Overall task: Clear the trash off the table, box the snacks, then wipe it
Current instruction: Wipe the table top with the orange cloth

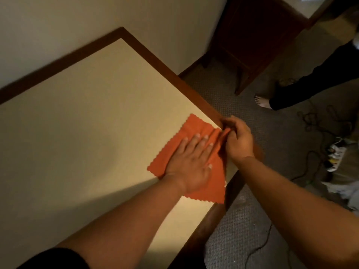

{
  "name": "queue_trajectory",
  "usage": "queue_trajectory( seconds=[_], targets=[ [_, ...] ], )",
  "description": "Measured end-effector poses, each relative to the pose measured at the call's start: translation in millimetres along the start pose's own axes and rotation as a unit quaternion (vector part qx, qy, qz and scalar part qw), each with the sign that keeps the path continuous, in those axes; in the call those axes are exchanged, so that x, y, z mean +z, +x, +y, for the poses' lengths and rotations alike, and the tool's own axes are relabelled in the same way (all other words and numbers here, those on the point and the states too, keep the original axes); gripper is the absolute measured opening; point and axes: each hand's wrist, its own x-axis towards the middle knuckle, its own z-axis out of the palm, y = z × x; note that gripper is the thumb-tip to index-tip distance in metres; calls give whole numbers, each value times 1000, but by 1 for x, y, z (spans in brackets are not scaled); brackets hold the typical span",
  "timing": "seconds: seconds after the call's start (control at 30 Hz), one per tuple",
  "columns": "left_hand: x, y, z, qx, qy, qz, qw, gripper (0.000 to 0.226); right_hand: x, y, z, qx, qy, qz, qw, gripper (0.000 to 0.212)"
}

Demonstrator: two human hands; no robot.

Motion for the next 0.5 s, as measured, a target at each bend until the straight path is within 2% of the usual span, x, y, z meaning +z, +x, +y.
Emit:
queue_trajectory(
  seconds=[0.1,0.2,0.27,0.33,0.5],
  targets=[
    [10,1,32,65,-2,-31,997,68,-23,24,19,117,-64,-3,991,39],
    [6,4,18,82,1,-21,996,65,-21,29,27,145,-80,-50,985,28],
    [-5,14,-16,44,13,6,999,63,-13,29,29,147,-108,-51,982,26],
    [-22,29,-67,-15,35,37,999,62,-5,26,28,138,-150,-44,978,35],
    [-71,58,-227,-167,50,93,980,67,11,29,27,118,-232,-1,966,50]
  ],
)
